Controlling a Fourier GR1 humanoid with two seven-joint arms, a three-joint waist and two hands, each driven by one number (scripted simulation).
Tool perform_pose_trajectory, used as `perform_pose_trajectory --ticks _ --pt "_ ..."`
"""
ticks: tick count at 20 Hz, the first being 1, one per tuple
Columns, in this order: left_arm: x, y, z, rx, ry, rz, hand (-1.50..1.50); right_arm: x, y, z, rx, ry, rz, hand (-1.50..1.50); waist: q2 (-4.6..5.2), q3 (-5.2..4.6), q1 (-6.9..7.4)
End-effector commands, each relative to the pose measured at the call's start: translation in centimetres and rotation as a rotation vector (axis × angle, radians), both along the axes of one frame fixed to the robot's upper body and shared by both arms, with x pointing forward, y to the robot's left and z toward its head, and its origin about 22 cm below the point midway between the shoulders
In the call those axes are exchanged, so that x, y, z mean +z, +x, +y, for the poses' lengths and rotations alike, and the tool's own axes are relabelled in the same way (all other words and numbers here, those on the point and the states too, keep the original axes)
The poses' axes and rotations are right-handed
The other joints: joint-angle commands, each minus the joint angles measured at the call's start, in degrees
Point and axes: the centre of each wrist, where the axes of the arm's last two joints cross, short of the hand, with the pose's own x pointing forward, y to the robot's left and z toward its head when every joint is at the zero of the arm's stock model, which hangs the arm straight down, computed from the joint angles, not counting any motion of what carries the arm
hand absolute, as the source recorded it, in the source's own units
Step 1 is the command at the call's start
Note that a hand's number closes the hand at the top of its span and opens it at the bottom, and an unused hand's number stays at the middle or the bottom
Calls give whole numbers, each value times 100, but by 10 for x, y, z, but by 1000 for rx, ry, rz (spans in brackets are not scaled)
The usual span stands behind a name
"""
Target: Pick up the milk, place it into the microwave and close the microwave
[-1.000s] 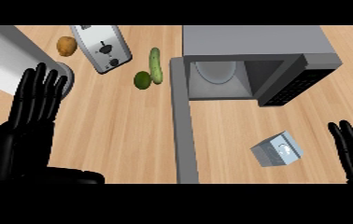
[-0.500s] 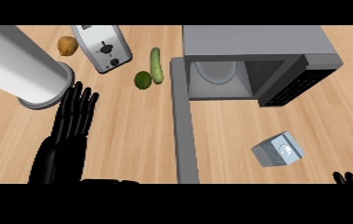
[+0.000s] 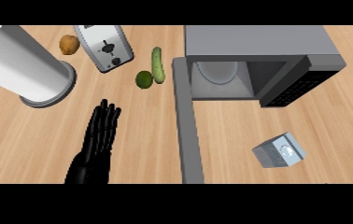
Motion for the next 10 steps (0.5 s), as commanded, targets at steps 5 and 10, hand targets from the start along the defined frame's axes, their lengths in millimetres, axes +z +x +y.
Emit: perform_pose_trajectory --ticks 5,10 --pt "-15 -31 -15 -13 -19 2 -150 -43 24 -10 -71 7 -9 -150 6 0 51" --pt "-18 -29 -36 -44 -31 25 -150 -61 35 -14 -92 -17 10 -150 11 0 32"
